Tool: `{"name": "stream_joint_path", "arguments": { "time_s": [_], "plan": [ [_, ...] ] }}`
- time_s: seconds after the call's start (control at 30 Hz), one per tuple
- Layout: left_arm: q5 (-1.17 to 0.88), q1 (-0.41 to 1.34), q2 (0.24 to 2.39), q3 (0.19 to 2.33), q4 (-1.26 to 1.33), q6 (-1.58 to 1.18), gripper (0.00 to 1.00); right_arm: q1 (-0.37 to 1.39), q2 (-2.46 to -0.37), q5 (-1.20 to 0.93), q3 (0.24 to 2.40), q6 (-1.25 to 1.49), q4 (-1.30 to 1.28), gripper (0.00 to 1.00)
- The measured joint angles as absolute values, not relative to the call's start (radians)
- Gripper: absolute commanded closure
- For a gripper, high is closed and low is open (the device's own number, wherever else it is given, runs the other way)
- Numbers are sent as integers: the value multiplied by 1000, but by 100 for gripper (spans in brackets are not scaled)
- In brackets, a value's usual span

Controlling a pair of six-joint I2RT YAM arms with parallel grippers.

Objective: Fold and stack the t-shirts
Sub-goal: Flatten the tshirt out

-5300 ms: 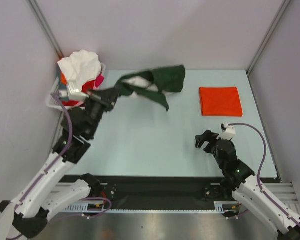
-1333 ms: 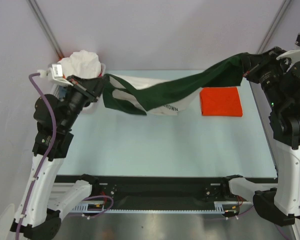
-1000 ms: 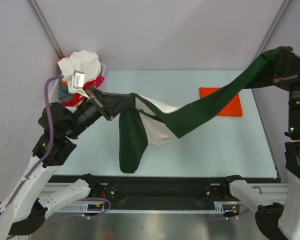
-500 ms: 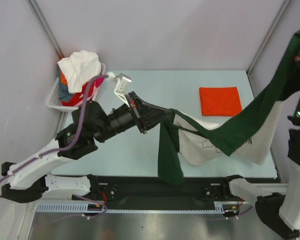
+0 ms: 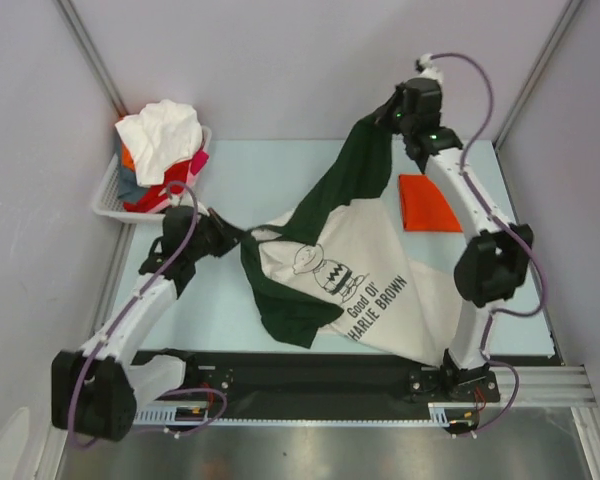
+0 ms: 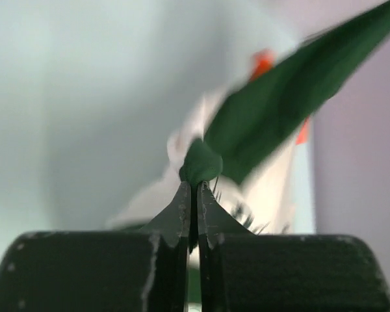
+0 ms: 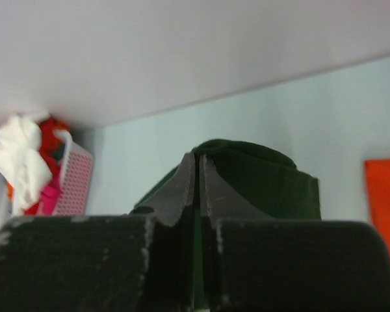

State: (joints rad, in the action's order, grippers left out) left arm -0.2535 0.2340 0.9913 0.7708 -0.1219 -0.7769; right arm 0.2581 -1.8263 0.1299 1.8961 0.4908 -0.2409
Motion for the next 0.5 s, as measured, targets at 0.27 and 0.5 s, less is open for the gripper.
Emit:
{"name": "stream_joint_path", "arguments": {
  "time_s": [0.27, 0.5],
  "plan": [
    [-336, 102, 1166, 589, -62, -846, 100, 332, -2320, -46, 2236, 510, -311, 100],
    [-212, 40, 1034, 568, -24, -892, 100, 401, -2452, -121, 2366, 496, -287, 100]
  ]
}}
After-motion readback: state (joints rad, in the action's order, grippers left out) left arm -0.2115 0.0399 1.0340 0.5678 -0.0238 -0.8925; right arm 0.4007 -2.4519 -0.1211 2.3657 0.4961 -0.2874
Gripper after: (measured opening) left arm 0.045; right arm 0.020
